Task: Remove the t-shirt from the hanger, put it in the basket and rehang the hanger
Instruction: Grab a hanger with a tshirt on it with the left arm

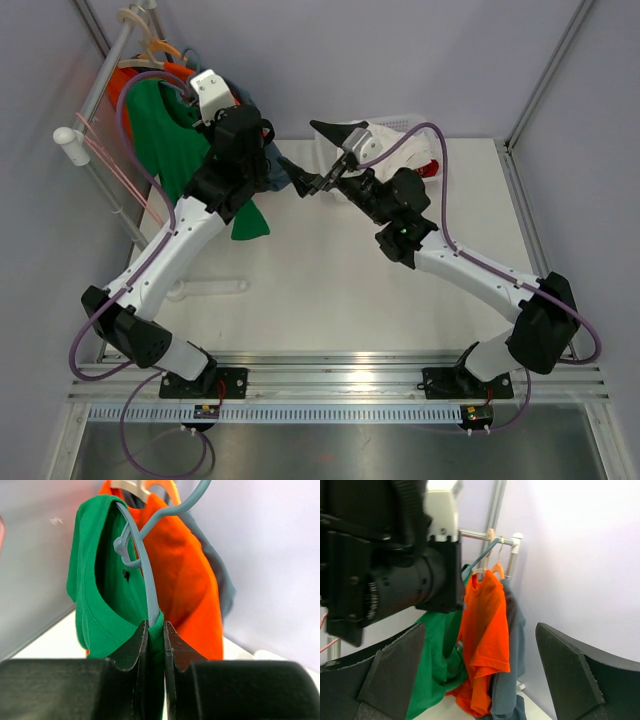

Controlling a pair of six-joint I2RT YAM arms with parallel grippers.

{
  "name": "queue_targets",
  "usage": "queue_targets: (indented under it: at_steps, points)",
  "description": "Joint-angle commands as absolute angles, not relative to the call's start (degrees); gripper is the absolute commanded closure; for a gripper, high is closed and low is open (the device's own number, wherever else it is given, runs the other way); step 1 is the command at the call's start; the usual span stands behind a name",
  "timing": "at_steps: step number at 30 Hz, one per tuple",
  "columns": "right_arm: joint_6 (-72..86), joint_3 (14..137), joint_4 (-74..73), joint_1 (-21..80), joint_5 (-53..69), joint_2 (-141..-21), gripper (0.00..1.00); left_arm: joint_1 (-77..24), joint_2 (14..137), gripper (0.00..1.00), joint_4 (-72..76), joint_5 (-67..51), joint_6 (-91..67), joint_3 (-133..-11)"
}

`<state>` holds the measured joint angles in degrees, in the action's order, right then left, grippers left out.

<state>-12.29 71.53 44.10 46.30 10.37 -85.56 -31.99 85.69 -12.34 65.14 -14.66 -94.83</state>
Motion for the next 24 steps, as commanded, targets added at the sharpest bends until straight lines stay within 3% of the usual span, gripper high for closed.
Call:
queue_targets:
  at_steps: [1, 11, 17, 24]
  points:
    - [-12.75, 69.62, 48.86, 45.70, 2.82, -80.95, 0.02, -33.57, 81.21, 1.00, -11.60, 63.81, -18.72, -95.01]
    - [-10.38, 65.04, 50.46, 42.90, -16.68, -75.50, 0.04, -37.61, 77.52, 1.00, -16.78, 62.50, -19.95, -94.39]
    - [-7.30, 63.46, 48.70, 39.82, -18.20, -74.01, 0.04, -40.86, 75.06, 1.00, -23.20, 59.76, -22.59, -95.01]
    - [-6.42, 64.07, 46.06, 39.11, -17.23, -73.74, 0.04, -45.78, 73.30, 1.00, -18.46, 60.47, -13.63, -97.20]
